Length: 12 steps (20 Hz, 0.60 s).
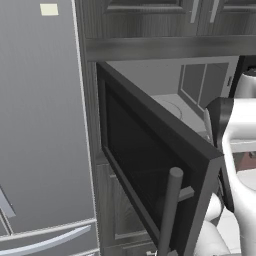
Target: Place the sponge inside the microwave to prepare for sanitizing.
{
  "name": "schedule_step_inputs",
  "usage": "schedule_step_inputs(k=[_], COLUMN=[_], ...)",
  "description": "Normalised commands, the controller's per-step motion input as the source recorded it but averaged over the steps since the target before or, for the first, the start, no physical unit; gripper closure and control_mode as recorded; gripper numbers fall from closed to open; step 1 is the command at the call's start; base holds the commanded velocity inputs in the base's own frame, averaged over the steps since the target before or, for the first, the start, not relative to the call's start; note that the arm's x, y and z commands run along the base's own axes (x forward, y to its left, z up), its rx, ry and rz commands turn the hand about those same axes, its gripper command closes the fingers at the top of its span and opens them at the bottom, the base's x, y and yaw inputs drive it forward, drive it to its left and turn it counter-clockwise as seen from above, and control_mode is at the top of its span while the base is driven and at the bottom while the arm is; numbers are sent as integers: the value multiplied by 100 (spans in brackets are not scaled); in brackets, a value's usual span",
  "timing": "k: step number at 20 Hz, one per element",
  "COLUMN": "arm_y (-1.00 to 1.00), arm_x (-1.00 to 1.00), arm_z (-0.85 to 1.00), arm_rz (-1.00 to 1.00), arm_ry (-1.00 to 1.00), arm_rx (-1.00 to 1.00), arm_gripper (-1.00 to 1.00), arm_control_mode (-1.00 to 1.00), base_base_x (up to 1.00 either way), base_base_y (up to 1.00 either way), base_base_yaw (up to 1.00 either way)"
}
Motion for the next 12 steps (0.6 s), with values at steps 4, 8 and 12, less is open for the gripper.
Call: schedule_step_inputs(k=[4,8,12], arm_y=[0,-6,-35], arm_x=[0,-2,-5], arm_z=[0,-1,-6], arm_rz=[0,0,-1], arm_ry=[0,0,0], arm_rx=[0,0,0], arm_gripper=[-100,-100,-100], arm_control_mode=[-100,-100,-100], base_base_x=[0,0,0], base_base_y=[0,0,0], base_base_yaw=[0,0,0])
